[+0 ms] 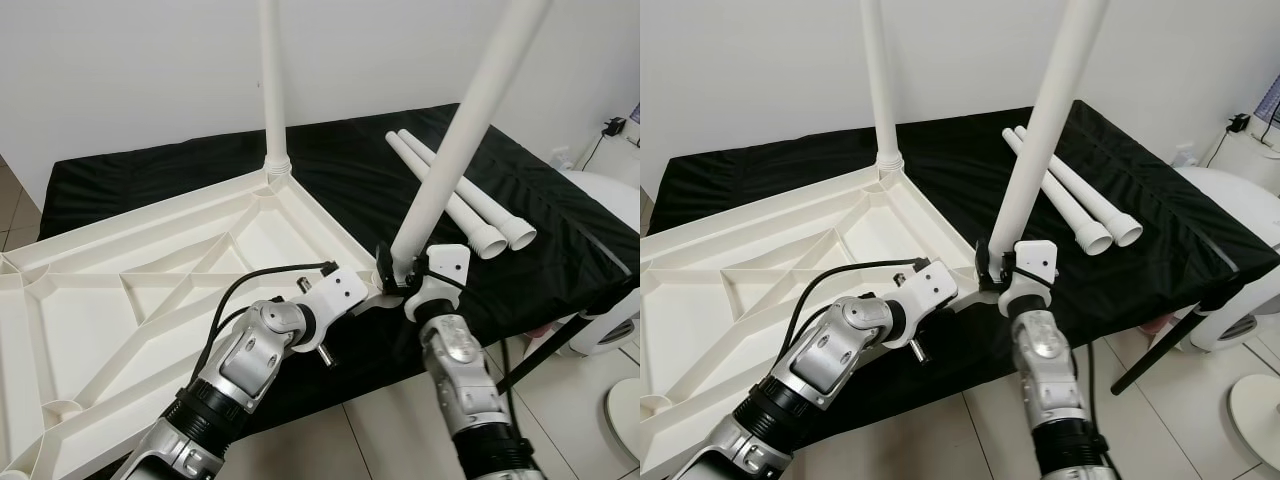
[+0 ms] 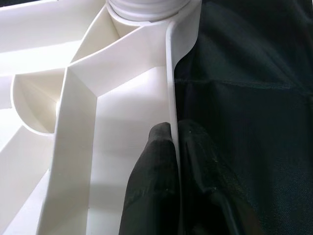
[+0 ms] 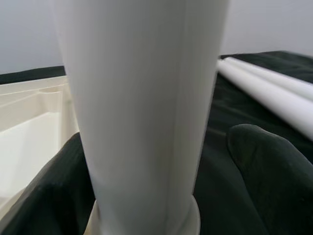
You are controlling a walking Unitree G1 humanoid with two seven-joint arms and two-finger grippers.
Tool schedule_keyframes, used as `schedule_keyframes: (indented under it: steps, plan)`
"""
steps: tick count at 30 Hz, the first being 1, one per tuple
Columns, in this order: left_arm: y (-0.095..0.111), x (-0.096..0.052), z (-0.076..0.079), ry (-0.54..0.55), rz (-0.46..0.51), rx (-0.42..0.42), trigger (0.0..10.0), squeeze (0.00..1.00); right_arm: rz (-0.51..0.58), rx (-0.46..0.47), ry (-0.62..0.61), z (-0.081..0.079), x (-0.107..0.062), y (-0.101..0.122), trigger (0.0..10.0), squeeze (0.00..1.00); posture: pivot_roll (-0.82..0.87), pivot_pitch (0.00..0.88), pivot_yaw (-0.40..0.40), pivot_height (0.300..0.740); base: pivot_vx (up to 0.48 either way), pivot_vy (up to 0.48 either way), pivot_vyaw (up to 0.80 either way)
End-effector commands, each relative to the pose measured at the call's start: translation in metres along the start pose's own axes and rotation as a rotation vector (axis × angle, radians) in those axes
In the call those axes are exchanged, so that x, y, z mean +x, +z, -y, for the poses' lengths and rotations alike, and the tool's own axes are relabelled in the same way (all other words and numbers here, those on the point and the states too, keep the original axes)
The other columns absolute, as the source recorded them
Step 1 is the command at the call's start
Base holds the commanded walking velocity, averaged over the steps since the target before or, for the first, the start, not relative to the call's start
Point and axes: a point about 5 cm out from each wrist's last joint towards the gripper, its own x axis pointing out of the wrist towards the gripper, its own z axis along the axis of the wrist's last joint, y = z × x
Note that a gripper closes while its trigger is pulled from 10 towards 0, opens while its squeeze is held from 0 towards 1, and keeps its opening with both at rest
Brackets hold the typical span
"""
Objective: Building children table
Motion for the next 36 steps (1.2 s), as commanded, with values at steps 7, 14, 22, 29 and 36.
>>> schedule_keyframes:
  steps: [7,14,22,29,36]
  plan:
    - [0.008,-0.004,-0.006,0.088,0.032,0.018,10.0,0.0,-0.029,0.025,0.115,0.004,0.006,0.002,10.0,0.0,-0.07,0.059,0.011,0.74,0.0,0.0,0.0]
    - [0.008,-0.004,-0.005,0.085,0.032,0.02,10.0,0.0,-0.028,0.007,0.171,0.012,0.012,0.006,10.0,0.0,-0.07,0.058,0.015,0.74,0.0,0.0,0.0]
    - [0.009,-0.004,-0.005,0.081,0.034,0.022,10.0,0.0,-0.032,0.029,0.307,0.02,0.018,0.014,10.0,0.0,-0.08,0.056,0.016,0.74,0.0,0.0,0.0]
    - [0.01,-0.004,-0.006,0.086,0.037,0.021,10.0,0.0,-0.064,0.035,0.45,0.025,0.02,0.018,10.0,0.0,-0.07,0.063,0.014,0.74,0.0,0.0,0.0]
    - [0.01,-0.005,-0.006,0.089,0.037,0.017,10.0,0.0,-0.068,0.033,0.513,0.025,0.02,0.021,10.0,0.0,-0.07,0.063,0.014,0.74,0.0,0.0,0.0]
